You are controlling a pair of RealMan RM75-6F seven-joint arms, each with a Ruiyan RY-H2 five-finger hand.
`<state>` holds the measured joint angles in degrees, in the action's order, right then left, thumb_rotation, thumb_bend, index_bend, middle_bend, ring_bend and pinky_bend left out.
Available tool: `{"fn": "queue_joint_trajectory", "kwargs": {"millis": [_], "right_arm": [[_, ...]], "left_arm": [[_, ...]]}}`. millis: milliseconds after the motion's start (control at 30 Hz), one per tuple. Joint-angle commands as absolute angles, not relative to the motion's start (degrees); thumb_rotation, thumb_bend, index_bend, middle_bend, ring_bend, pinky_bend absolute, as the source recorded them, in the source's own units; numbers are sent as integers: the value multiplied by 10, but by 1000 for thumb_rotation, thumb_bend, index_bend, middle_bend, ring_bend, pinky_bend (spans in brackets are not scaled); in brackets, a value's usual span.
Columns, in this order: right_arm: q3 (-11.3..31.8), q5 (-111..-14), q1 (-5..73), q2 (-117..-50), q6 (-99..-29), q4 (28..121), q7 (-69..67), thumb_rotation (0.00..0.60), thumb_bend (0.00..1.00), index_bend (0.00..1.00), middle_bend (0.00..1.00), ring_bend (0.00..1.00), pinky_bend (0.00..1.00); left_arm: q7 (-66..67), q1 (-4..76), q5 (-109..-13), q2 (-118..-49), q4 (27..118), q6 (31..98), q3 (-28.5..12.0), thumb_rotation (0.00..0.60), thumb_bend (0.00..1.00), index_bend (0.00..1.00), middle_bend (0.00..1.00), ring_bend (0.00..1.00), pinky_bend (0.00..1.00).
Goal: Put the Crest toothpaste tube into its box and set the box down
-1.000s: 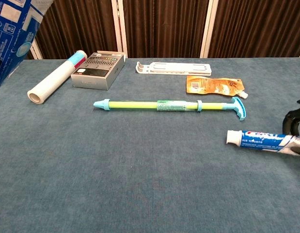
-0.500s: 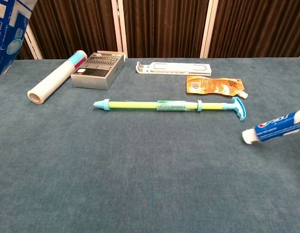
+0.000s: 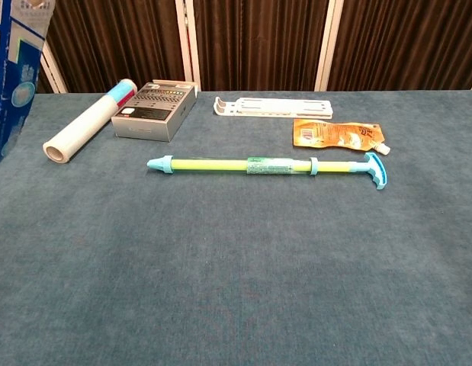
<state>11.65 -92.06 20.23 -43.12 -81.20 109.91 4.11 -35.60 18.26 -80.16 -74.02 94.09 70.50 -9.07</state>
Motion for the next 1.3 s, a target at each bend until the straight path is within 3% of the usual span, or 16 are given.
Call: {"fn": "queue_joint_trajectory", "kwargs": {"millis": [33,367,733,1000,1300], "right_arm": [[146,-918,206,-367,-820,1164,54,600,504,530,685,318,0],[196,-883,236,-288,-802,1249,66,600,503,530,685,318,0],[232,-851,256,-221,-783,1315,77,600,503,530,685,318,0],[243,-844,269,-209,-769,1350,73,600,504,530,685,318,0],[271,-839,334,-243,-710,1350,54,600,510,530,685,317,0]], "left_arm": [[-370,189,-811,-761,916,694,-82,600,459,395,386,85,74],[-322,219,-819,-809,909,676,-84,600,459,397,389,85,74],[-267,232,-809,-811,958,683,-99,600,460,398,389,85,74],[-271,228,-806,-808,962,688,-95,600,460,398,387,85,74],[-283,228,-808,-814,954,688,-90,600,460,398,387,86,74]]}}
